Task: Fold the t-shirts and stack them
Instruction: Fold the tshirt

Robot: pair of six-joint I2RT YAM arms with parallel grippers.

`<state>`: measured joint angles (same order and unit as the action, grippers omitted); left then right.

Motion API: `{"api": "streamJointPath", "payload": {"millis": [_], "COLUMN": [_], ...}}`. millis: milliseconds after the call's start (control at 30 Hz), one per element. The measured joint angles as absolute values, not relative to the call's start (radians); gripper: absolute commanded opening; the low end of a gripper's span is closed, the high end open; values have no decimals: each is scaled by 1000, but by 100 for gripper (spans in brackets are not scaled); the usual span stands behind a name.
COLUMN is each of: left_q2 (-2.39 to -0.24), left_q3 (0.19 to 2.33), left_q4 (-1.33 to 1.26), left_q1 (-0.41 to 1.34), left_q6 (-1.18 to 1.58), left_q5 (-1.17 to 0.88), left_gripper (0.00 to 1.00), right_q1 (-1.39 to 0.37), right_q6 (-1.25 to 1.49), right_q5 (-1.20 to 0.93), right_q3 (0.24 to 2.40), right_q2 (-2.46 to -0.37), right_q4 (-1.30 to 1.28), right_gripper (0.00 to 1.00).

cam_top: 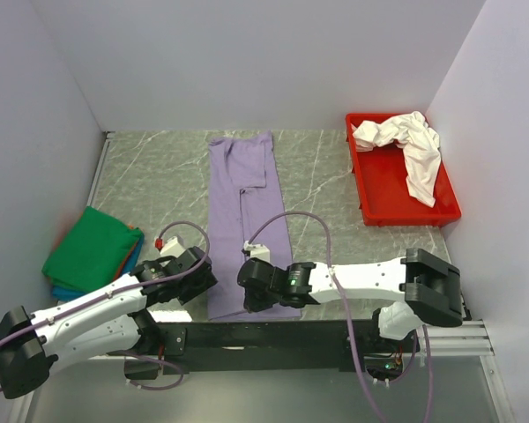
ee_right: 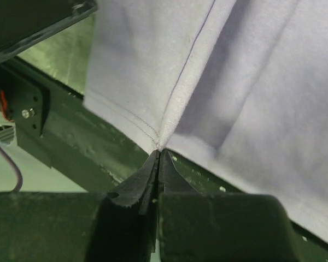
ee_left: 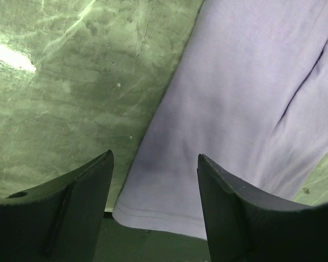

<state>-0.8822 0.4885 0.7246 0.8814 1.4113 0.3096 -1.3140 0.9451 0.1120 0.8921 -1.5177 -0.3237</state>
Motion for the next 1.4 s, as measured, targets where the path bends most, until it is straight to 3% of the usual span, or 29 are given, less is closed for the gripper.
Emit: {"api": "streamJointPath", "payload": {"millis": [633,733,800,900,1167,1400], "left_q2": [-934,-942,-951,-963,-932,-888], "left_q3": [488,488,484,474,448,418], "left_q4": [712,701,690,686,683,659], "left_q1": [881,881,881,881,881,884], "left_q6": [1396,1389,1380,1367,1326,1302], "left_q5": [284,272,255,236,173,102], "left_gripper": [68,67,67,59,52,56], "right_q1": [-1381,-1382,-1382,-1382,-1316,-1162], "right_q6": [1006,1006,1007,1008,1019,1032], "right_q5": [179,183,189,201,229,186], "right_q3": [844,844,844,846,761,543], "right_q2": [-1512,-1529,-1530,-1525,-1287,-1038], "right_q4": [-375,-376,-385,-413,-466,-475], "right_gripper": [0,11,26,39,40,40]}}
